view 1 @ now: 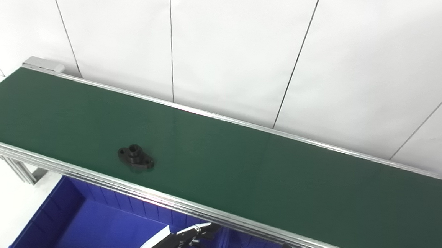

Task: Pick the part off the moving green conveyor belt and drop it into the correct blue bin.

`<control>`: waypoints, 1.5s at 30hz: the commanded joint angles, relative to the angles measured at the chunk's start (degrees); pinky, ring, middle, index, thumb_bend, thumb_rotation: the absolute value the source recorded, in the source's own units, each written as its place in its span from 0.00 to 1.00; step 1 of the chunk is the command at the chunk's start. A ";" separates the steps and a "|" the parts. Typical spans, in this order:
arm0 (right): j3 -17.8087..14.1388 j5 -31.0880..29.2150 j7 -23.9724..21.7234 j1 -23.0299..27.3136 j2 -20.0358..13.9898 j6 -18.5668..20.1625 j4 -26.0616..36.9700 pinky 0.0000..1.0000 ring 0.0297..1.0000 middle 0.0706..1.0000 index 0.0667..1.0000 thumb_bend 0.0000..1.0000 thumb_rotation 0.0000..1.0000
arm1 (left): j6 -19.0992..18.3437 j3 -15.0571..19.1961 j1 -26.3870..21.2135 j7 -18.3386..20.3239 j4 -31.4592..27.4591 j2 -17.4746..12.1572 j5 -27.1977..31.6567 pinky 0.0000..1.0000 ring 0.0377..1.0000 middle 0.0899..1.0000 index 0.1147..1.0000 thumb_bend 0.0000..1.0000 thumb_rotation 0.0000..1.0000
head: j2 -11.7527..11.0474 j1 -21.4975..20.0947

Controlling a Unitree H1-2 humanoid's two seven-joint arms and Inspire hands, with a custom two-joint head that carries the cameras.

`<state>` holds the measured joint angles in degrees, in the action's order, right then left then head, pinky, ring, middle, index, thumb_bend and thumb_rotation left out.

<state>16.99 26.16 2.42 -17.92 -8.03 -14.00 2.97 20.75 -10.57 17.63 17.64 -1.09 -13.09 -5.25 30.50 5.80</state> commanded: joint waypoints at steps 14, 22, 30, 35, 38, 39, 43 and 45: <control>-2.42 -0.76 3.32 -2.62 3.30 -6.68 12.51 0.67 0.75 0.79 0.84 0.65 0.14 | 0.30 0.53 0.92 -0.34 -3.67 -1.59 1.29 0.80 0.89 0.92 0.90 0.79 0.28 | 3.15 -2.37; -3.92 1.33 -2.12 0.38 3.01 1.70 20.59 0.62 0.72 0.79 0.82 0.66 0.21 | 0.24 -0.16 0.00 -0.69 -3.36 -0.86 0.31 0.81 0.89 0.93 0.91 0.76 0.29 | 2.93 -2.77; -4.53 3.18 -9.05 7.77 3.35 13.22 25.00 0.59 0.67 0.73 0.76 0.71 0.16 | -0.32 -0.42 -0.55 -0.55 -3.18 -0.44 -0.07 0.81 0.90 0.93 0.92 0.75 0.29 | 2.89 -4.97; -3.93 4.86 -11.92 12.46 4.15 18.37 24.75 0.56 0.64 0.71 0.75 0.74 0.15 | -0.35 -0.38 -0.83 -0.49 -2.94 -0.51 0.03 0.82 0.90 0.93 0.92 0.74 0.28 | 2.92 -6.59; -3.28 7.01 -12.73 16.09 4.21 20.01 22.79 0.56 0.64 0.71 0.74 0.74 0.17 | -0.54 -0.31 -1.05 -0.47 -2.80 -0.55 0.08 0.82 0.91 0.94 0.92 0.74 0.28 | 2.97 -7.91; -3.15 7.47 -12.82 16.92 4.20 20.20 22.16 0.57 0.64 0.70 0.74 0.75 0.18 | -0.52 -0.30 -1.12 -0.49 -2.75 -0.55 0.04 0.83 0.91 0.94 0.92 0.74 0.28 | 2.97 -7.91; -2.52 9.53 -12.85 20.60 4.20 21.09 19.14 0.57 0.64 0.69 0.74 0.74 0.22 | -0.23 -0.27 -1.47 -0.50 -2.31 -0.62 0.10 0.84 0.92 0.95 0.93 0.73 0.28 | 2.84 -8.62; -2.20 10.22 -13.13 22.29 4.30 22.02 17.76 0.57 0.64 0.70 0.74 0.74 0.23 | -0.32 -0.27 -1.72 -0.44 -2.07 -0.66 0.13 0.84 0.92 0.95 0.93 0.72 0.28 | 2.76 -8.89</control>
<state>14.53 35.68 -10.76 2.64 -4.33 7.29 20.35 19.34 -10.89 16.63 17.67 -2.67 -13.33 -5.28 33.22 -3.07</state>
